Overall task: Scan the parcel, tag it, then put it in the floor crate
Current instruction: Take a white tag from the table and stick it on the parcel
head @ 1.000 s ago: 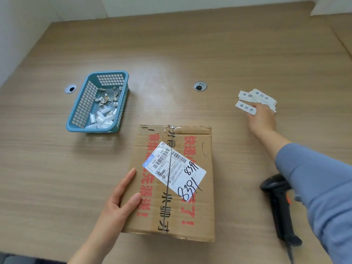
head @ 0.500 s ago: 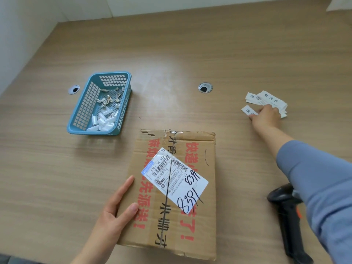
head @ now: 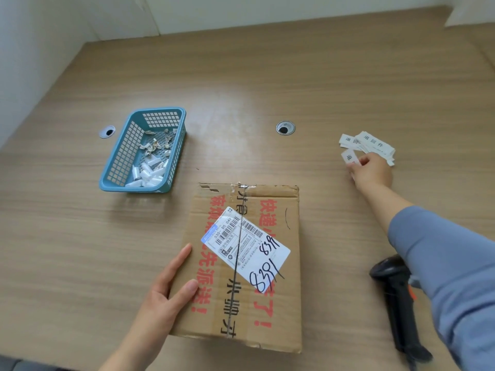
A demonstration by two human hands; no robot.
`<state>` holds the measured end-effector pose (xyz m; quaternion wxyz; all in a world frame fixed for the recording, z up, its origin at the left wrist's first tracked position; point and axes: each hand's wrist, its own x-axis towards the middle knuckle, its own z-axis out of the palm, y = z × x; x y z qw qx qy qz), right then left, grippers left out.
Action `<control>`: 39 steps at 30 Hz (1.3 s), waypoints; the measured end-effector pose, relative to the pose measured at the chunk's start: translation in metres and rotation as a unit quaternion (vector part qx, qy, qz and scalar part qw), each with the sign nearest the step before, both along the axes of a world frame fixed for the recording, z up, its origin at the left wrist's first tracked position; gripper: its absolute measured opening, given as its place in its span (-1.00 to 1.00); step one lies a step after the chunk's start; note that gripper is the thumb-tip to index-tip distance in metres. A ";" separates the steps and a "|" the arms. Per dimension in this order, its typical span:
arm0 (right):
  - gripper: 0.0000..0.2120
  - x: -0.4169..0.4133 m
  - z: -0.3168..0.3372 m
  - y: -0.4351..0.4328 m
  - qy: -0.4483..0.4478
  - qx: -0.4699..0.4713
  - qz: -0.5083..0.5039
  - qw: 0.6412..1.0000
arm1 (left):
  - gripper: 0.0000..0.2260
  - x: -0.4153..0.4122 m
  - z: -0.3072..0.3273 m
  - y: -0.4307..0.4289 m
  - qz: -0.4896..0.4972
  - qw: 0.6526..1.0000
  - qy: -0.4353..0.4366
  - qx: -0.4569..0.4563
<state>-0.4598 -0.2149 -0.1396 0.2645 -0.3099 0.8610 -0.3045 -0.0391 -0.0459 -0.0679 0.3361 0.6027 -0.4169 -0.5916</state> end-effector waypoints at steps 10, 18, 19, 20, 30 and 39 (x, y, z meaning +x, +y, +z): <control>-0.82 0.025 0.052 0.012 -0.149 -0.122 0.021 0.981 | -0.37 0.001 -0.001 0.002 -0.014 1.000 0.013 -0.017; -0.92 0.072 0.121 0.052 -0.188 -0.174 0.062 0.965 | -0.31 0.003 0.003 0.004 -0.042 0.998 0.028 -0.027; -0.94 0.080 0.127 0.059 -0.191 -0.175 0.069 0.963 | -0.30 0.004 0.004 0.004 -0.046 0.998 0.026 -0.026; -0.95 0.087 0.133 0.065 -0.194 -0.176 0.077 0.962 | -0.31 0.005 0.004 0.003 -0.051 0.998 0.023 -0.028; -0.93 0.163 0.188 0.106 -0.249 -0.170 0.167 0.939 | -0.50 0.004 0.013 0.007 -0.081 0.995 -0.007 -0.050; -0.89 0.192 0.209 0.131 -0.249 -0.117 0.263 0.925 | -0.50 0.004 0.018 0.006 -0.092 0.995 -0.015 -0.047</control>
